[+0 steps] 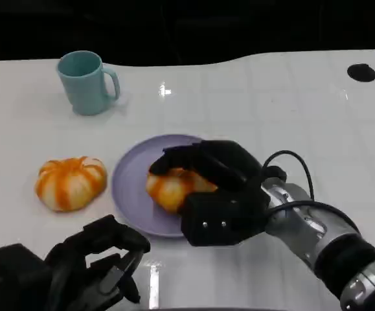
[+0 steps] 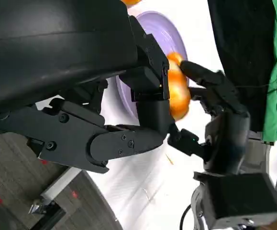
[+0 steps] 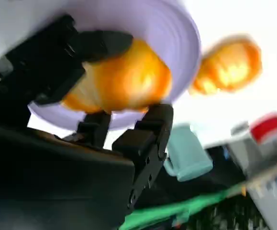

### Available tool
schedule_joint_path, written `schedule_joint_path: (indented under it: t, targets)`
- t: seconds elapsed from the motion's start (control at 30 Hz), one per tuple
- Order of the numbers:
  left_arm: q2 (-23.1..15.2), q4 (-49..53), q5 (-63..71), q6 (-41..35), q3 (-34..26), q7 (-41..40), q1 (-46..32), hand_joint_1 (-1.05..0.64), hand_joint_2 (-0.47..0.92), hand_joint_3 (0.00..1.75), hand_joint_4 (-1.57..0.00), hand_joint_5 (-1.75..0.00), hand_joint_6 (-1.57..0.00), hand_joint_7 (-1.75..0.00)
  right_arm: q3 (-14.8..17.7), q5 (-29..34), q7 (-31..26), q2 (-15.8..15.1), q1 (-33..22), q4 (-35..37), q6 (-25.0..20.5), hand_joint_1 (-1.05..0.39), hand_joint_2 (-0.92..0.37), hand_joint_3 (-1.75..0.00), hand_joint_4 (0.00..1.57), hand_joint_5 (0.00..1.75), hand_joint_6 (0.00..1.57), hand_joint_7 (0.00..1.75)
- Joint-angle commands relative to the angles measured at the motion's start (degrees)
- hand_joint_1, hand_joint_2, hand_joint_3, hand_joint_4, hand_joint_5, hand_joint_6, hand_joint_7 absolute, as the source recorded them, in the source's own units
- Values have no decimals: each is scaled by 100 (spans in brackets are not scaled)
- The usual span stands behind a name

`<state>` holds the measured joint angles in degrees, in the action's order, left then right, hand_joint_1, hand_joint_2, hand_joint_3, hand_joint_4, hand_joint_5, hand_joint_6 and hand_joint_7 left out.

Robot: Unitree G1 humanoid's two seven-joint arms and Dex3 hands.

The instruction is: Grasp the bread from the table and place it into the plate.

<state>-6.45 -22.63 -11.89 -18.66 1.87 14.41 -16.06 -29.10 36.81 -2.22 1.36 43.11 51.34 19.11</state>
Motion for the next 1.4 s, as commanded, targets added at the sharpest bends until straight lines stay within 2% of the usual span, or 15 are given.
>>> schedule_joint_path:
  t: [0.03, 0.23, 0.37, 0.5, 0.87, 0.93, 1.07, 1.1, 1.17, 1.2, 1.27, 1.33, 1.4]
  targets:
    - [-48, 10, 27, 80, -15, -20, -11, -39, 91, 54, -72, -175, -63, -142, -192, 172, 552, -292, 99, -377, -349, -59, -92, -23, 1, 24, 28, 0]
    - [-54, 32, 77, 109, 0, -41, -9, -39, 91, 54, -71, -175, -63, -141, -117, -40, 1150, -597, -298, -1225, -572, -69, -92, -28, 0, 17, 21, 0]
    - [-53, 116, 77, 197, 12, -13, 4, -41, 91, 53, -71, -175, -64, -140, 158, -423, 1544, -985, -950, -2482, -634, -65, -92, -25, 5, 23, 24, 2]
    - [-52, 138, 61, 169, 14, -29, 37, -40, 92, 53, -70, -175, -63, -141, 423, -783, 1749, -1248, -1489, -3342, -600, -60, -92, -24, 9, 28, 26, 3]
    - [-44, 253, 76, 182, 21, -45, 121, -40, 91, 52, -72, -175, -64, -141, 1123, -1972, 2053, -1617, -2699, -4504, -350, -50, -92, -22, 19, 42, 34, 6]
    - [-47, 272, 84, 191, 29, -41, 137, -40, 92, 52, -72, -175, -64, -141, 1284, -2196, 2030, -1636, -2911, -4595, -231, -46, -92, -17, 30, 55, 43, 10]
    - [-66, 306, 88, 195, 31, -26, 161, -41, 91, 52, -72, -175, -64, -141, 1582, -2672, 1966, -1572, -3298, -4668, 92, -36, -92, -12, 38, 97, 62, 17]
    - [-67, 318, 83, 207, 26, -20, 164, -41, 91, 52, -72, -175, -64, -140, 1647, -2820, 1985, -1542, -3394, -4710, 104, -30, -92, -12, 44, 108, 69, 21]
    - [-77, 346, 80, 235, 18, -5, 175, -42, 91, 52, -72, -175, -64, -140, 1747, -3053, 2032, -1516, -3554, -4792, 132, -25, -92, -13, 48, 117, 74, 26]
    - [-82, 362, 77, 245, 13, 3, 183, -42, 91, 52, -72, -175, -64, -140, 1790, -3151, 2054, -1516, -3634, -4841, 144, -23, -91, -17, 52, 124, 79, 34]
    - [-89, 384, 64, 248, 6, 14, 196, -42, 92, 52, -72, -175, -64, -140, 1864, -3329, 2098, -1527, -3797, -4950, 140, -18, -72, -59, 56, 139, 72, 73]
    - [-81, 386, 34, 214, -1, 14, 206, -42, 91, 51, -72, -175, -64, -140, 1919, -3446, 2138, -1541, -3947, -5072, 61, -16, -56, -96, 62, 154, 70, 102]
    - [-85, 384, 32, 200, 2, 10, 210, -42, 91, 51, -72, -175, -64, -139, 1955, -3467, 2150, -1573, -4076, -5199, -13, -16, -49, -109, 64, 160, 70, 111]
